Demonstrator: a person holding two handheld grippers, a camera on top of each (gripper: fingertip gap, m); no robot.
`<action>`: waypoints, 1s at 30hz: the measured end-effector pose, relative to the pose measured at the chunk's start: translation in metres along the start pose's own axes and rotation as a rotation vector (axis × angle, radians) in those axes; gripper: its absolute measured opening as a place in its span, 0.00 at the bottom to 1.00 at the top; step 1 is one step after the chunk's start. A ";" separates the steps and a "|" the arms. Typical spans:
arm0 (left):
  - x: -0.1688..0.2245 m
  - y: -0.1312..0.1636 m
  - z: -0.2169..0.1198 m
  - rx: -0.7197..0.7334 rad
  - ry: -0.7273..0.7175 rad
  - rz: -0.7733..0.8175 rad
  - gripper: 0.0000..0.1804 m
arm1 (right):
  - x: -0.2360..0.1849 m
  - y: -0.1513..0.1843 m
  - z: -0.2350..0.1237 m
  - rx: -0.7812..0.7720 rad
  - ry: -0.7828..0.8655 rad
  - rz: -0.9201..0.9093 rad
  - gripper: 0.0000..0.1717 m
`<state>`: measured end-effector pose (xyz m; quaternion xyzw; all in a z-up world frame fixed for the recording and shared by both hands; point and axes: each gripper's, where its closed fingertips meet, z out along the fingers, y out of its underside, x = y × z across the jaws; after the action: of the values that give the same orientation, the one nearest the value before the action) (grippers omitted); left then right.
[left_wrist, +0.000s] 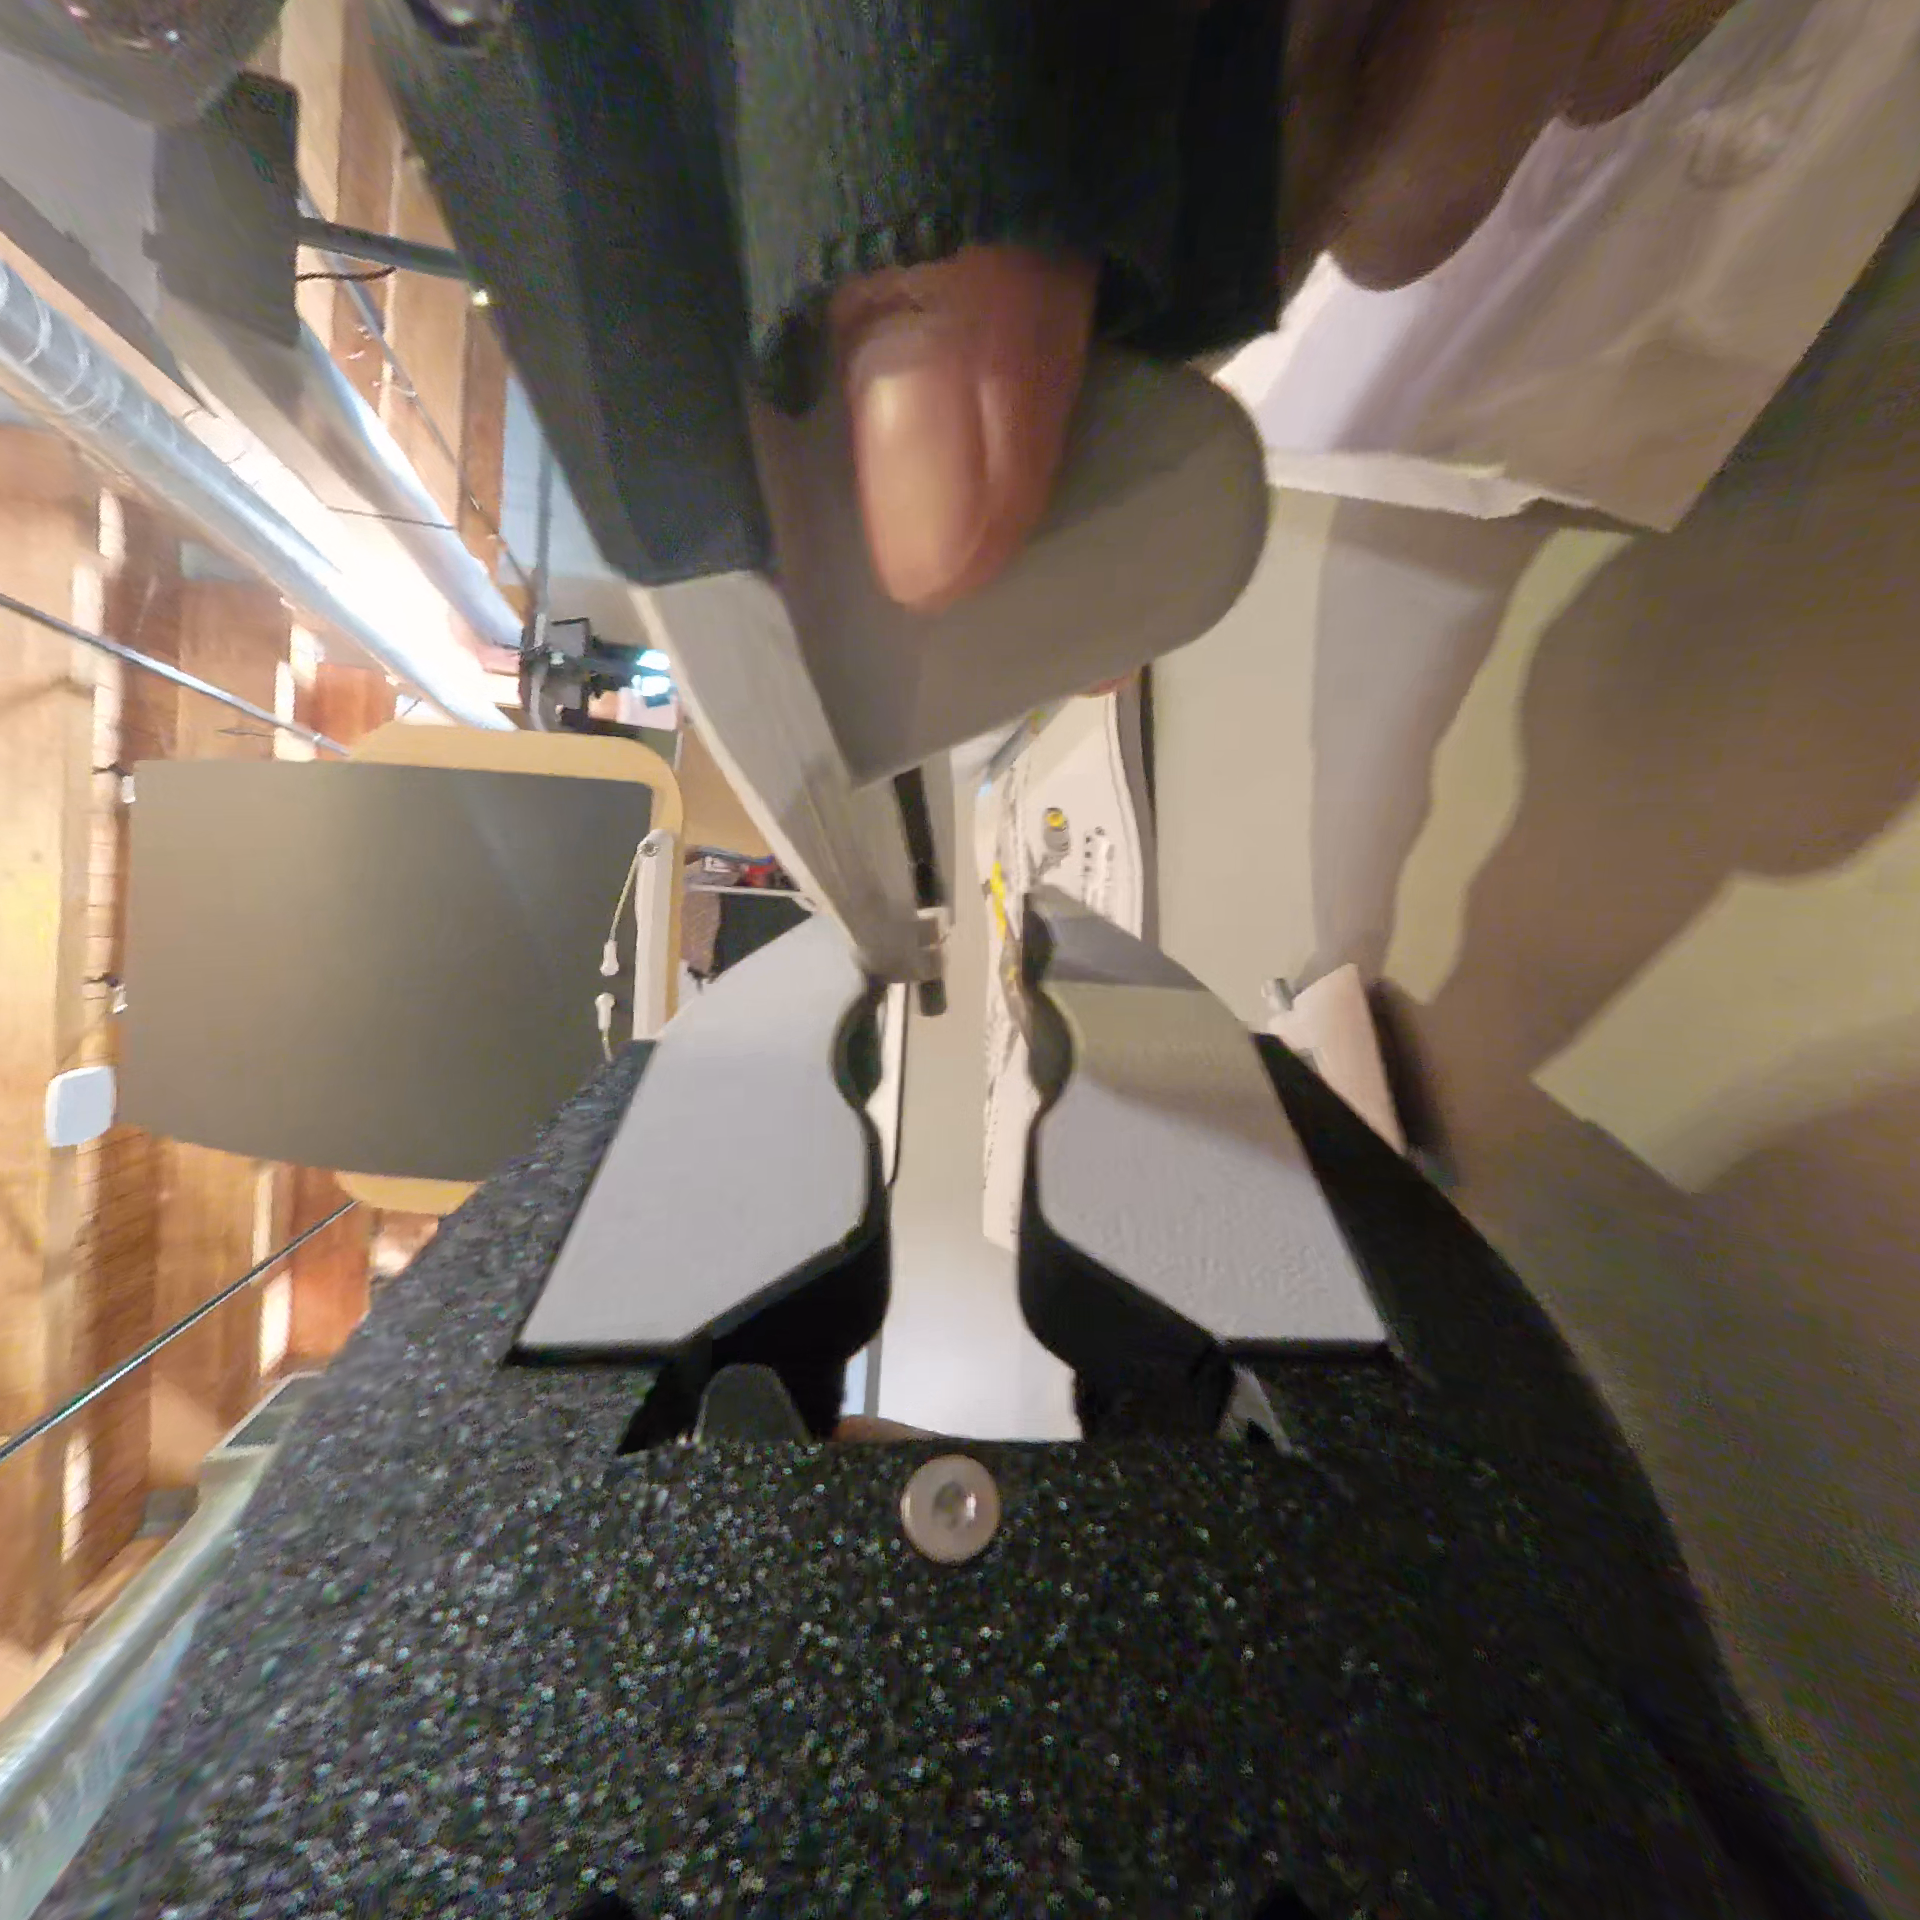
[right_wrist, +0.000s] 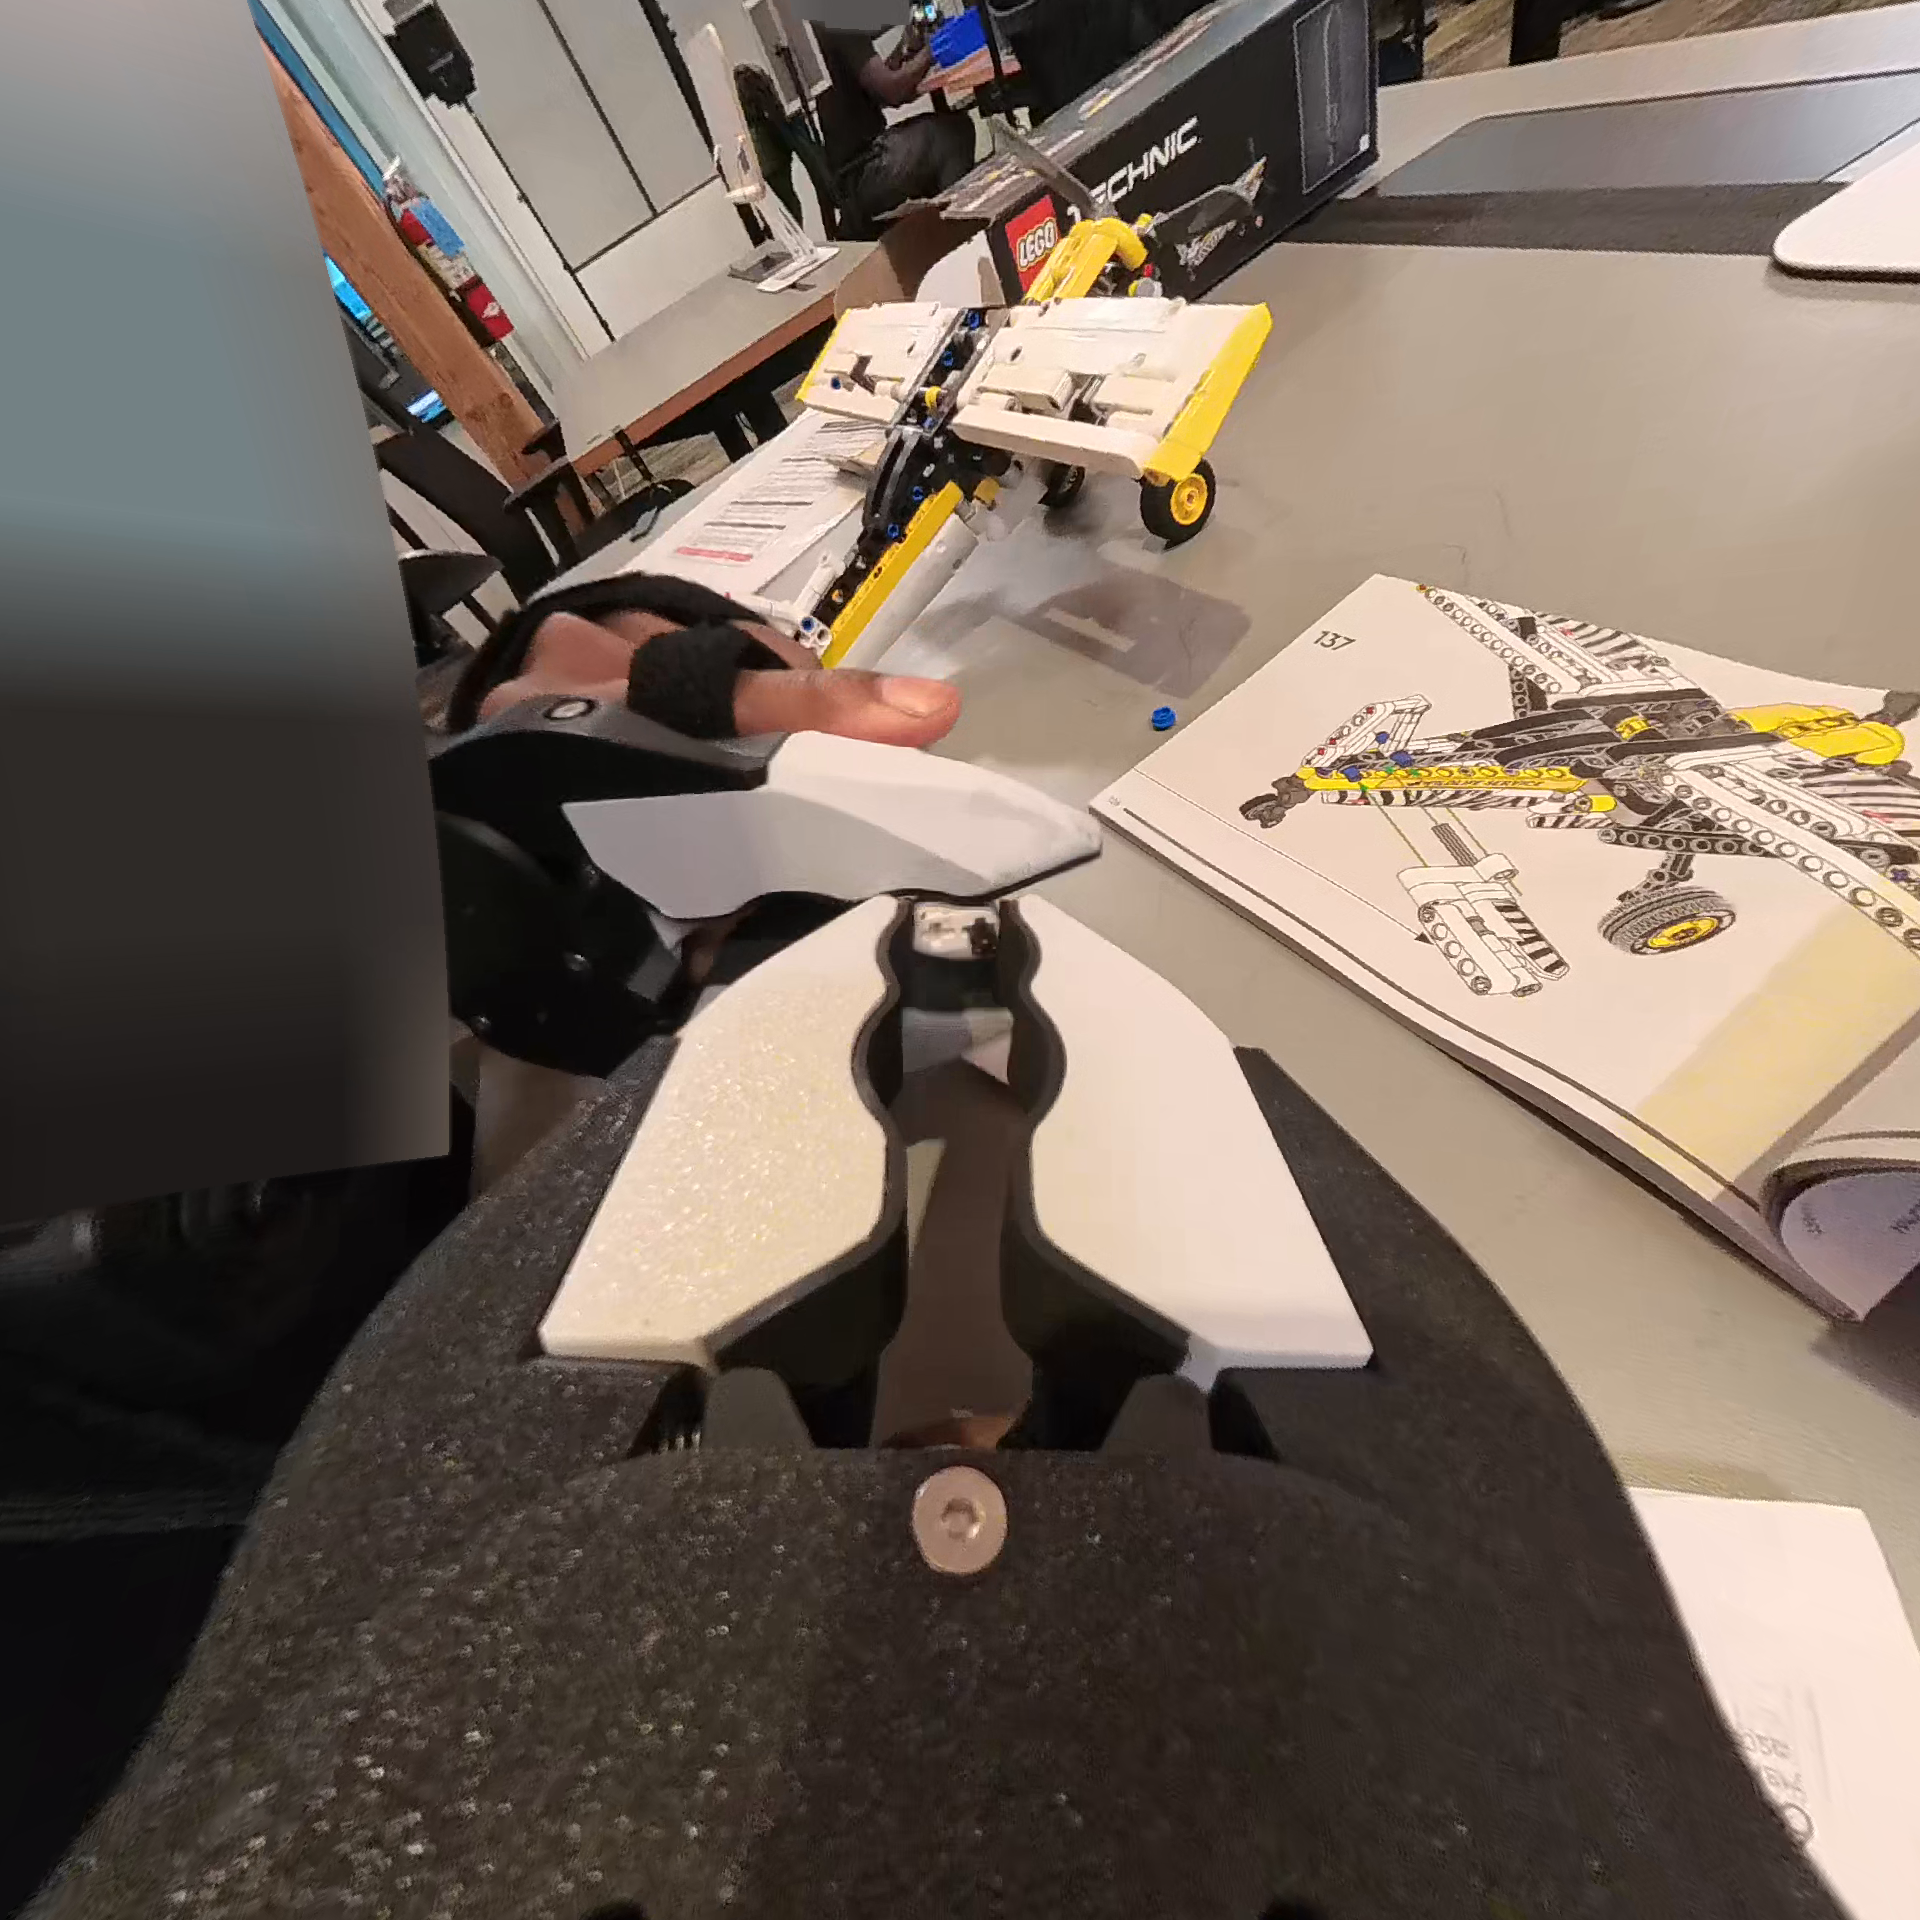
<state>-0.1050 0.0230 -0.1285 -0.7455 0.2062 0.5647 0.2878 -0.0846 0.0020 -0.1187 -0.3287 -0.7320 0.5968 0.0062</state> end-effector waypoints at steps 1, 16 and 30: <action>-0.004 0.001 -0.001 0.002 -0.013 -0.013 0.06 | -0.001 0.001 0.001 -0.004 0.000 -0.009 0.09; -0.003 -0.003 -0.007 0.096 0.039 -0.117 0.04 | -0.008 0.002 -0.002 0.008 -0.047 -0.068 0.09; 0.000 -0.003 -0.008 0.115 0.088 -0.163 0.04 | -0.010 0.004 -0.004 0.000 -0.073 -0.101 0.08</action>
<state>-0.0972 0.0202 -0.1259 -0.7662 0.1895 0.4932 0.3658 -0.0735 0.0006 -0.1177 -0.2694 -0.7474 0.6073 0.0099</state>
